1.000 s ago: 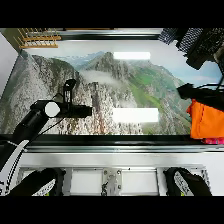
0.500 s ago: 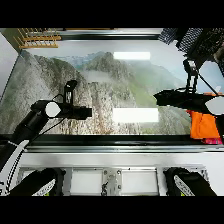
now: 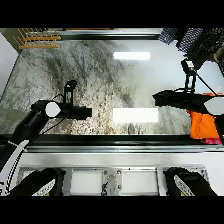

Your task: Fold the clothes and pants, and hang the long-sleeved shirts on hangers.

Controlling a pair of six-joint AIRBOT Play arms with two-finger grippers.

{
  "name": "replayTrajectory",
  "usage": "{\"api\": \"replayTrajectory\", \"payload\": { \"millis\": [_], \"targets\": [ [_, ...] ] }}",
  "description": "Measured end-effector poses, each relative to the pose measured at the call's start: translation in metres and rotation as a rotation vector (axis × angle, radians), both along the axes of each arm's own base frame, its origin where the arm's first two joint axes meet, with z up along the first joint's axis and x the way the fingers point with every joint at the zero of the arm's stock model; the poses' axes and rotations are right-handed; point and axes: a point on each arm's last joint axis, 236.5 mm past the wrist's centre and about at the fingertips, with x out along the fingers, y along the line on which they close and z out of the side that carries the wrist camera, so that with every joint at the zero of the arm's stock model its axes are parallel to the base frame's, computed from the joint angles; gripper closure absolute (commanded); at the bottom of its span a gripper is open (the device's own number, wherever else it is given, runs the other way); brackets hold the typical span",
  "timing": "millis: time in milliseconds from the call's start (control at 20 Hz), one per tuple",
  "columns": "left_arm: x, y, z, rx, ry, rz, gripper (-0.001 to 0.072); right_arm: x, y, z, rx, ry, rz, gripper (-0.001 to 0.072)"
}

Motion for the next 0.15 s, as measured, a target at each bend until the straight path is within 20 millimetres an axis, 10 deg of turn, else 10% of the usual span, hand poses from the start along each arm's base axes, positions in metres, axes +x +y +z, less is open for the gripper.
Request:
{"api": "replayTrajectory", "payload": {
  "millis": [150],
  "targets": [
    [0.0,0.0,0.0,0.0,0.0,0.0,0.07,0.0,0.0001,0.0,0.0,0.0,0.0,0.069]
  ]
}}
